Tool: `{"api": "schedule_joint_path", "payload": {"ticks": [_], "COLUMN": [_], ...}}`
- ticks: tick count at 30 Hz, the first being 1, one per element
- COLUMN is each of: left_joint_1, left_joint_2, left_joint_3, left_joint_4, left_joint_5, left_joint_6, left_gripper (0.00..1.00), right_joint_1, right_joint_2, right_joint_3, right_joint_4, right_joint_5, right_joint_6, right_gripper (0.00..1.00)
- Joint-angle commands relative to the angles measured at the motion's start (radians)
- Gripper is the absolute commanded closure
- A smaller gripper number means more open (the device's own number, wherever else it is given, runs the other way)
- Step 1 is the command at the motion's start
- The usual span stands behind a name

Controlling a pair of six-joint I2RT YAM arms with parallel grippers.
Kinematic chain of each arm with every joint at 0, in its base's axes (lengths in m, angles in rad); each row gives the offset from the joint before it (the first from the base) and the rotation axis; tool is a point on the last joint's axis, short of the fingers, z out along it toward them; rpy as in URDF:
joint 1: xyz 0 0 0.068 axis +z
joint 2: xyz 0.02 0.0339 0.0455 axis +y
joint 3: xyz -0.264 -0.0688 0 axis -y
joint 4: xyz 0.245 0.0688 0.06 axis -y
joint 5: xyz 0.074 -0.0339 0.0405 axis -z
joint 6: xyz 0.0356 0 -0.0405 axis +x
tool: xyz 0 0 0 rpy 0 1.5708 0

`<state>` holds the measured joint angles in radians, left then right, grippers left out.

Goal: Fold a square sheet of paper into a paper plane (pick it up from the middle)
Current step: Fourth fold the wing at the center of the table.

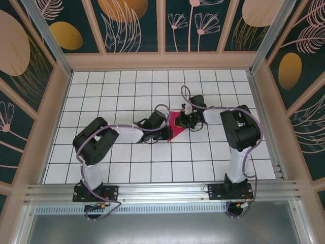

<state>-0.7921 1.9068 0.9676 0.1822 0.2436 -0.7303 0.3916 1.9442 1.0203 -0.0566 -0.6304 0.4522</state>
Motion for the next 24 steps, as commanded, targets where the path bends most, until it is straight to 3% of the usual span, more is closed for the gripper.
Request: {"api": "schedule_joint_path", "payload": {"ticks": [1, 10, 24], "left_joint_1": [0.001, 0.001, -0.012], "left_joint_2": [0.012, 0.064, -0.035], "left_joint_3": [0.039, 0.050, -0.136], "left_joint_4": [0.019, 0.024, -0.027], "left_joint_5": [-0.047, -0.081, 0.120], "left_joint_6": [-0.003, 0.006, 0.042], "left_gripper": [0.95, 0.95, 0.97], "right_joint_1": [0.015, 0.015, 0.015], "right_joint_2": [0.096, 0.098, 0.100], "right_joint_3": [-0.043, -0.049, -0.055], "right_joint_4": [-0.095, -0.092, -0.101], "right_joint_5": [0.121, 0.126, 0.144], "right_joint_6": [0.000, 0.005, 0.000], "right_gripper": [1.00, 1.00, 1.00]}}
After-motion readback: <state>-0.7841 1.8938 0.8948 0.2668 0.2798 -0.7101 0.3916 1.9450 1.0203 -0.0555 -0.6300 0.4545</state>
